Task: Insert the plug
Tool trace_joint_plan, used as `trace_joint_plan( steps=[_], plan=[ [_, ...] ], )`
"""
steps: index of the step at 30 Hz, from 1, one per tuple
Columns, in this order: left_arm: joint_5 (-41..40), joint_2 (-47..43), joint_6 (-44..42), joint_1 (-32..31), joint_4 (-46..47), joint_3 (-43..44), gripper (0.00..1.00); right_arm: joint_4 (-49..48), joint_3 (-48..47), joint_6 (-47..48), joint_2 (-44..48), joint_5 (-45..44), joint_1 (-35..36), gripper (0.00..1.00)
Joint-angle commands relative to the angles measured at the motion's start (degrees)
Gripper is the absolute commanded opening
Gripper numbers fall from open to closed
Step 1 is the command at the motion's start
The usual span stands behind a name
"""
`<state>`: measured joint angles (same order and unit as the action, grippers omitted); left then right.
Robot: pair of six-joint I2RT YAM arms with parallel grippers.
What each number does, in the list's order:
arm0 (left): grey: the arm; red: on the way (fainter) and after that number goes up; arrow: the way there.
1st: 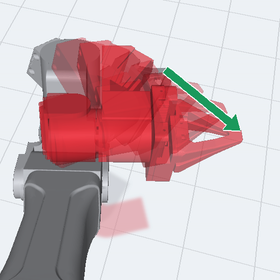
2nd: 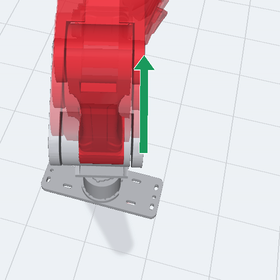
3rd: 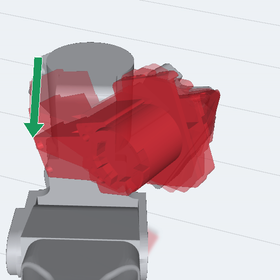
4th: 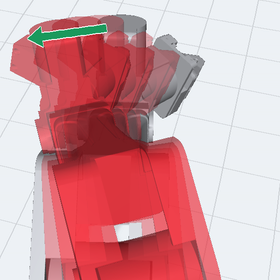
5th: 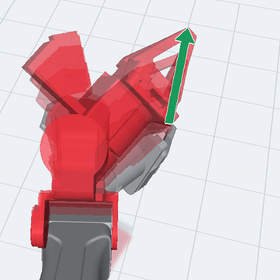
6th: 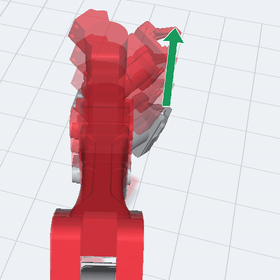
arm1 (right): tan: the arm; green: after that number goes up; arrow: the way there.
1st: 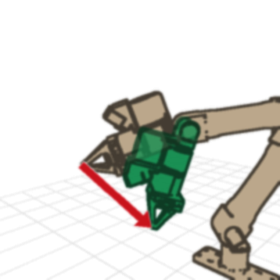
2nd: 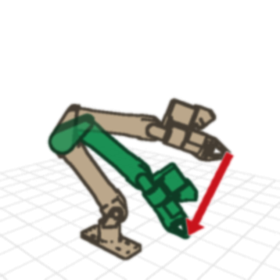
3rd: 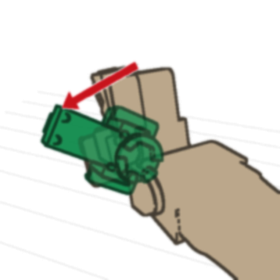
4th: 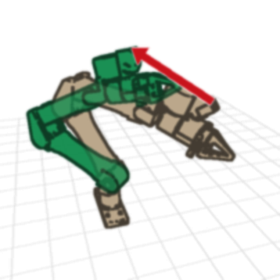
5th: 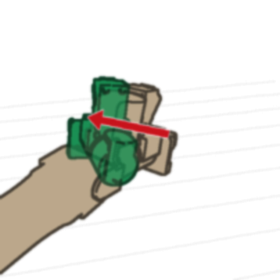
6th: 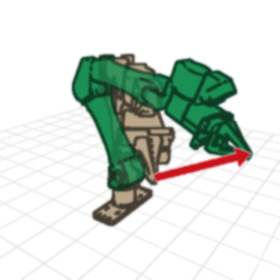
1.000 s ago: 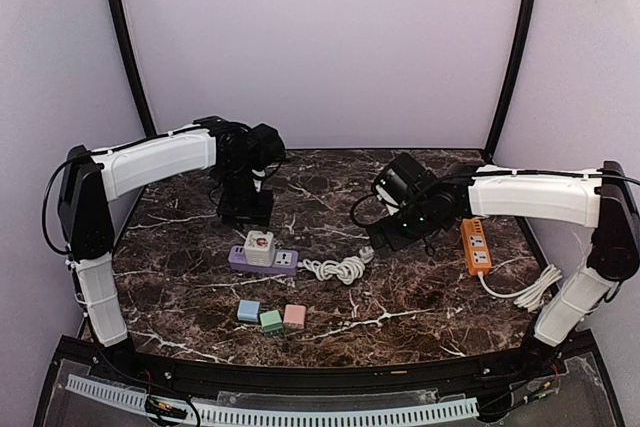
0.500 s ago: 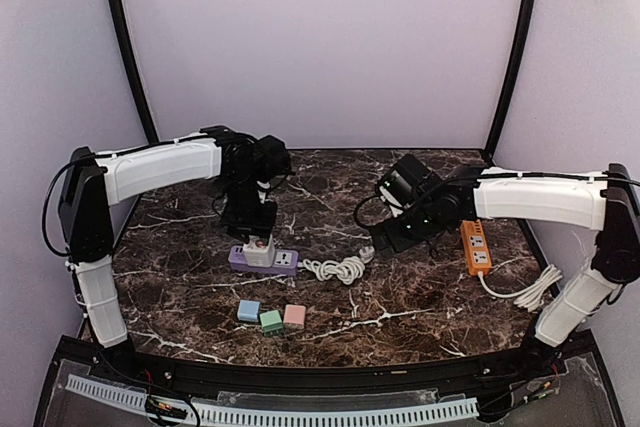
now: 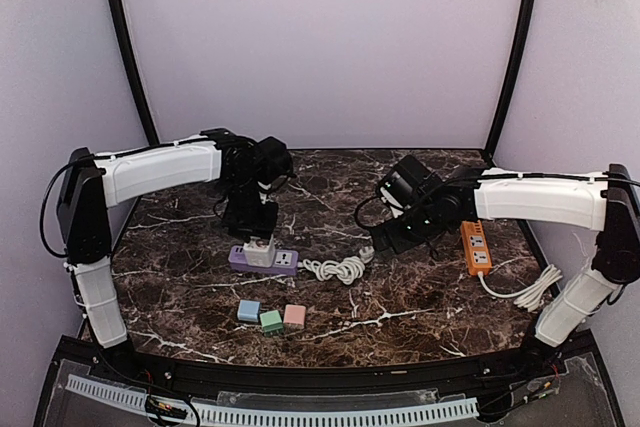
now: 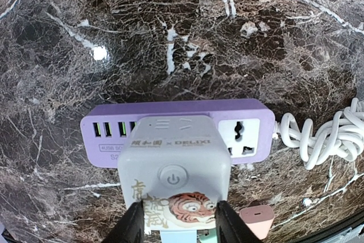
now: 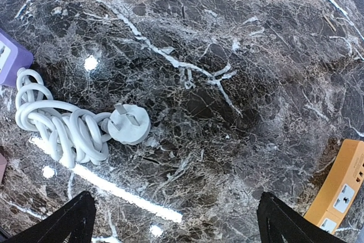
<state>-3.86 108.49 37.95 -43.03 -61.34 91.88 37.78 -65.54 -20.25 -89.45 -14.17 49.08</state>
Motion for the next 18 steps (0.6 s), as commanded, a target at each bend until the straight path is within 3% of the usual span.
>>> trace_joint_plan(
  steps=[1, 10, 18],
  plan=[
    [0.66, 6.79, -0.37, 0.13, -3.58, -1.73, 0.43, -0.22, 0.4, -0.9, 1.62, 0.47, -0.26, 0.99],
    [0.25, 5.05, -1.23, 0.15, -4.49, -0.27, 0.47, -0.24, 1.48, -1.37, 2.95, 0.54, -0.26, 0.99],
    [-2.39, 3.06, -2.17, 0.15, -10.52, 10.37, 0.55, -0.76, 1.43, -1.8, 3.61, 1.28, -0.21, 0.99]
  ],
)
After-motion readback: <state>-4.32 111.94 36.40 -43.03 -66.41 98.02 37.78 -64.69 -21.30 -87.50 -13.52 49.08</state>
